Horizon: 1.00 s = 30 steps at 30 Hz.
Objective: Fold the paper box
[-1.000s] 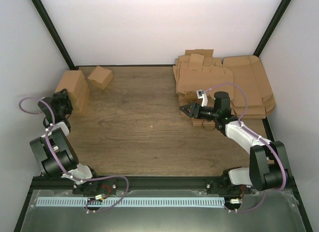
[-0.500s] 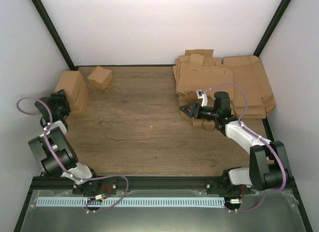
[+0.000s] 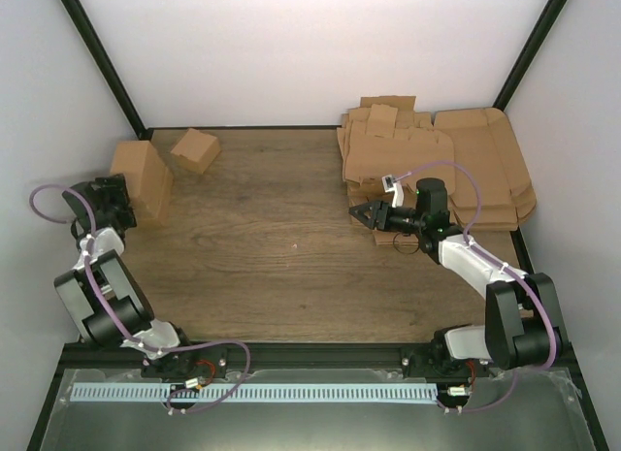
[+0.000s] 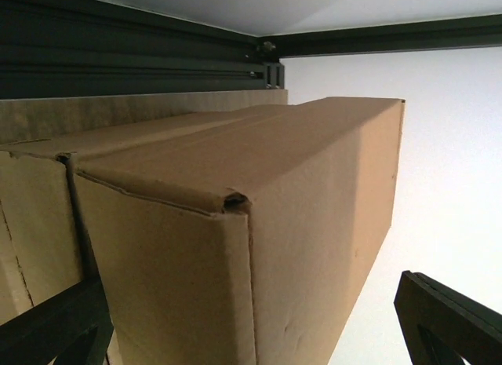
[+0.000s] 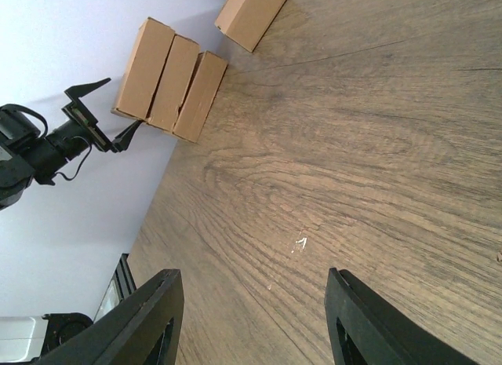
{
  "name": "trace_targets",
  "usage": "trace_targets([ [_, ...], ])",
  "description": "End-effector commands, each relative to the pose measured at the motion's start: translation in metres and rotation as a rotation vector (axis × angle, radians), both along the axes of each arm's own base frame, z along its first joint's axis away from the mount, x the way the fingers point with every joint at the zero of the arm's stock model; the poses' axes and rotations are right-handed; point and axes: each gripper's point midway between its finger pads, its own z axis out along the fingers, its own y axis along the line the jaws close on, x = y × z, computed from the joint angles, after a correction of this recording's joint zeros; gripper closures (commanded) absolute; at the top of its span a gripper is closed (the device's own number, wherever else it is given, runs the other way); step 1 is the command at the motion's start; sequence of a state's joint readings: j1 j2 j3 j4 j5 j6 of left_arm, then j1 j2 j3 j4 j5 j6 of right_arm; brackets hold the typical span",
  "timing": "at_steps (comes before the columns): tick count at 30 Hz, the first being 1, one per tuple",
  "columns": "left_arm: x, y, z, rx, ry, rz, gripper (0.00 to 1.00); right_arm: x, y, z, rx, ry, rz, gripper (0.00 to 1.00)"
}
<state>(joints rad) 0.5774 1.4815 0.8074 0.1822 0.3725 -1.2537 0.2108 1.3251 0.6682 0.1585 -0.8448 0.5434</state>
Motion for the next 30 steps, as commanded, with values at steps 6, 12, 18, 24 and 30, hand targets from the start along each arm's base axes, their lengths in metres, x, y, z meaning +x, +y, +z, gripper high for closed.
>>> trace_targets([
  [6,-0.025,0.007,0.004,0.013,0.152,0.072,0.0,0.002,-0.001,0.013,0.027,-0.032,0.004,0.47],
  [12,-0.026,0.007,0.003,-0.005,0.211,0.065,0.0,0.0,-0.001,0.008,0.024,-0.019,0.001,0.47],
  [18,-0.044,0.003,0.004,0.015,0.271,0.076,0.0,0.001,-0.002,0.008,0.017,-0.021,-0.001,0.45],
  [24,-0.079,-0.019,0.013,0.143,0.292,0.006,0.0,0.001,-0.004,0.005,-0.013,-0.019,-0.007,0.41],
  [30,-0.111,-0.068,-0.002,0.178,0.26,-0.132,0.0,-0.005,-0.007,0.003,-0.025,-0.029,-0.017,0.38],
])
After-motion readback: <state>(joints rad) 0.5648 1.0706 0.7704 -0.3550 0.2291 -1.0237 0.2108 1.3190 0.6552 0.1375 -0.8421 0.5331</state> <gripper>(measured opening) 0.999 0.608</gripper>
